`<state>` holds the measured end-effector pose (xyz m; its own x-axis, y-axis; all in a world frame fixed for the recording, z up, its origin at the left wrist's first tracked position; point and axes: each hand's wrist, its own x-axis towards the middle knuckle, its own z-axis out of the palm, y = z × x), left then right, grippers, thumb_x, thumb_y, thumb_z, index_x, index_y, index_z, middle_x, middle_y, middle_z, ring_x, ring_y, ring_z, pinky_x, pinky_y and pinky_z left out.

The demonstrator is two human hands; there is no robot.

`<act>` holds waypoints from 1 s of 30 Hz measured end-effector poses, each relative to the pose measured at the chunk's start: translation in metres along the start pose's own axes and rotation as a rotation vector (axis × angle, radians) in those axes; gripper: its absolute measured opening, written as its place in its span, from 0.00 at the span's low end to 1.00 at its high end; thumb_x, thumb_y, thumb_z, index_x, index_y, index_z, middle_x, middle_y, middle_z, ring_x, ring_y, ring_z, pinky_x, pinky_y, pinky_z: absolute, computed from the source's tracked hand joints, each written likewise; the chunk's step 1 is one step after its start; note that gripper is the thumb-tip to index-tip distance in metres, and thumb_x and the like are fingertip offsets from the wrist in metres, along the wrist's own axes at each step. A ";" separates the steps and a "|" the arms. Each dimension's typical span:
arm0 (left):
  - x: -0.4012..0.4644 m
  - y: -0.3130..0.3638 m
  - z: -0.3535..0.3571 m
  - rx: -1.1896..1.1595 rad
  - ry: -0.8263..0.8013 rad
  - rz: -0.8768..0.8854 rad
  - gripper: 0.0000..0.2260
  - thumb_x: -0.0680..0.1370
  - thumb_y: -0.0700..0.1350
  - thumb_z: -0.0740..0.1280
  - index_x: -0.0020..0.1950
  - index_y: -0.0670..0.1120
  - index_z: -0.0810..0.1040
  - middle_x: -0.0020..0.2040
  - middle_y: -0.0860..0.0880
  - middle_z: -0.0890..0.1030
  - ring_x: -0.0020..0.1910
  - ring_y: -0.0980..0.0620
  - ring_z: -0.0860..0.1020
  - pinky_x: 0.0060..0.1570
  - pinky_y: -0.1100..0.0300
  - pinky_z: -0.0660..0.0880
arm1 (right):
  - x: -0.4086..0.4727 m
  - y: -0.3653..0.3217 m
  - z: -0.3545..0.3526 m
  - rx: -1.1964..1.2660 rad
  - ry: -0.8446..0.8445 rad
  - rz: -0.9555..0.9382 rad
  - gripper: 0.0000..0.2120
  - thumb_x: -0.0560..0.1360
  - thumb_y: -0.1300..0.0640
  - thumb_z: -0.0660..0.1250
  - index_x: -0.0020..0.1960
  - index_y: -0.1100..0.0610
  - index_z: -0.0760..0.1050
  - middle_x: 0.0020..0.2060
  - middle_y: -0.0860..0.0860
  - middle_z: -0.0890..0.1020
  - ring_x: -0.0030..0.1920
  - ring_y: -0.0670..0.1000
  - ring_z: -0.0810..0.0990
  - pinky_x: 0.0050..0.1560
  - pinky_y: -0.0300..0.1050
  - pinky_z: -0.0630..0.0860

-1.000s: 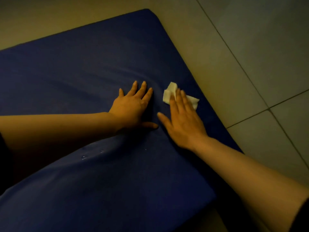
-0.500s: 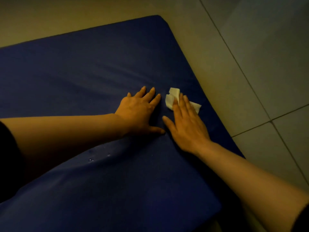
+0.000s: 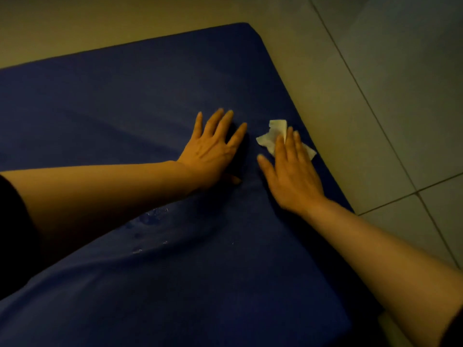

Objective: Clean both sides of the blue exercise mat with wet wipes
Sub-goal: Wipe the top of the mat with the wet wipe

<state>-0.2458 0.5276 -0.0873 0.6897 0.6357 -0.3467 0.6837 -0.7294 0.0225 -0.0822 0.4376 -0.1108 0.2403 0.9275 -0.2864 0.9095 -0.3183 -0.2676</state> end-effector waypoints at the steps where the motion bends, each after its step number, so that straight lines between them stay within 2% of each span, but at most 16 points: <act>1: 0.004 -0.003 0.000 -0.009 -0.025 -0.027 0.52 0.71 0.67 0.66 0.78 0.46 0.35 0.77 0.37 0.36 0.75 0.36 0.35 0.72 0.35 0.37 | 0.019 0.000 -0.003 0.024 0.011 0.045 0.37 0.78 0.38 0.45 0.76 0.62 0.39 0.76 0.57 0.40 0.76 0.52 0.38 0.75 0.46 0.39; 4: 0.014 -0.012 0.002 -0.069 -0.110 -0.073 0.59 0.65 0.72 0.66 0.77 0.46 0.32 0.76 0.37 0.31 0.74 0.37 0.31 0.70 0.32 0.35 | 0.067 -0.007 -0.019 0.142 -0.026 0.162 0.35 0.80 0.40 0.45 0.76 0.62 0.40 0.76 0.60 0.41 0.76 0.55 0.39 0.75 0.49 0.39; 6: 0.015 -0.017 0.006 -0.125 -0.127 -0.068 0.59 0.64 0.73 0.66 0.77 0.49 0.32 0.76 0.39 0.31 0.75 0.40 0.31 0.69 0.32 0.35 | 0.073 -0.011 -0.023 0.155 -0.031 0.156 0.35 0.80 0.39 0.45 0.76 0.61 0.40 0.76 0.59 0.41 0.76 0.55 0.39 0.74 0.48 0.39; 10: 0.014 -0.023 0.011 -0.157 -0.078 -0.042 0.58 0.63 0.74 0.65 0.77 0.52 0.33 0.77 0.43 0.33 0.76 0.44 0.33 0.70 0.33 0.36 | 0.017 -0.006 -0.005 -0.020 0.015 -0.098 0.40 0.75 0.35 0.41 0.76 0.60 0.38 0.75 0.55 0.38 0.75 0.51 0.36 0.72 0.43 0.36; 12: 0.013 -0.026 0.014 -0.166 -0.055 -0.033 0.58 0.62 0.75 0.64 0.77 0.53 0.32 0.77 0.43 0.32 0.76 0.44 0.32 0.69 0.34 0.36 | 0.023 -0.001 -0.005 -0.037 -0.027 -0.127 0.42 0.72 0.33 0.38 0.76 0.59 0.37 0.75 0.54 0.38 0.75 0.50 0.35 0.71 0.43 0.36; 15: 0.012 -0.026 0.019 -0.185 -0.024 -0.022 0.57 0.60 0.77 0.61 0.76 0.55 0.31 0.77 0.45 0.32 0.76 0.46 0.31 0.70 0.35 0.34 | 0.074 -0.007 -0.020 0.070 -0.052 0.007 0.38 0.78 0.37 0.43 0.76 0.62 0.38 0.76 0.57 0.40 0.75 0.52 0.38 0.74 0.45 0.38; 18: 0.012 -0.029 0.024 -0.180 0.009 -0.025 0.57 0.57 0.80 0.56 0.75 0.57 0.29 0.77 0.46 0.32 0.75 0.47 0.31 0.71 0.36 0.33 | 0.105 -0.016 -0.031 0.179 -0.042 0.076 0.36 0.80 0.39 0.46 0.76 0.62 0.39 0.76 0.58 0.40 0.76 0.54 0.38 0.75 0.47 0.39; 21: 0.012 -0.031 0.031 -0.194 0.077 -0.013 0.56 0.56 0.83 0.51 0.73 0.59 0.28 0.78 0.47 0.33 0.76 0.49 0.31 0.70 0.37 0.30 | 0.076 -0.012 -0.022 0.039 -0.005 -0.030 0.37 0.79 0.38 0.45 0.76 0.61 0.38 0.76 0.57 0.40 0.76 0.53 0.38 0.73 0.44 0.37; 24: 0.013 -0.033 0.037 -0.198 0.110 -0.009 0.55 0.56 0.83 0.48 0.73 0.59 0.28 0.77 0.47 0.32 0.75 0.49 0.30 0.68 0.38 0.27 | 0.034 -0.003 -0.010 -0.071 -0.003 -0.201 0.40 0.73 0.34 0.38 0.76 0.59 0.37 0.76 0.54 0.37 0.75 0.50 0.35 0.71 0.41 0.34; 26: 0.014 -0.033 0.038 -0.203 0.123 -0.007 0.55 0.56 0.83 0.49 0.73 0.59 0.27 0.77 0.48 0.32 0.75 0.49 0.29 0.68 0.38 0.27 | 0.044 0.000 -0.013 -0.084 -0.036 -0.191 0.42 0.72 0.33 0.36 0.76 0.58 0.36 0.76 0.53 0.37 0.75 0.49 0.35 0.70 0.40 0.35; 30: 0.016 -0.034 0.038 -0.224 0.123 -0.007 0.56 0.56 0.83 0.49 0.74 0.60 0.28 0.77 0.48 0.31 0.75 0.50 0.29 0.69 0.38 0.27 | 0.105 -0.012 -0.026 -0.041 -0.034 -0.064 0.37 0.79 0.39 0.45 0.76 0.62 0.40 0.76 0.57 0.41 0.76 0.53 0.39 0.74 0.45 0.38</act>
<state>-0.2673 0.5526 -0.1291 0.6994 0.6765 -0.2308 0.7148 -0.6597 0.2323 -0.0585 0.5440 -0.1135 0.1702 0.9383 -0.3010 0.9359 -0.2495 -0.2485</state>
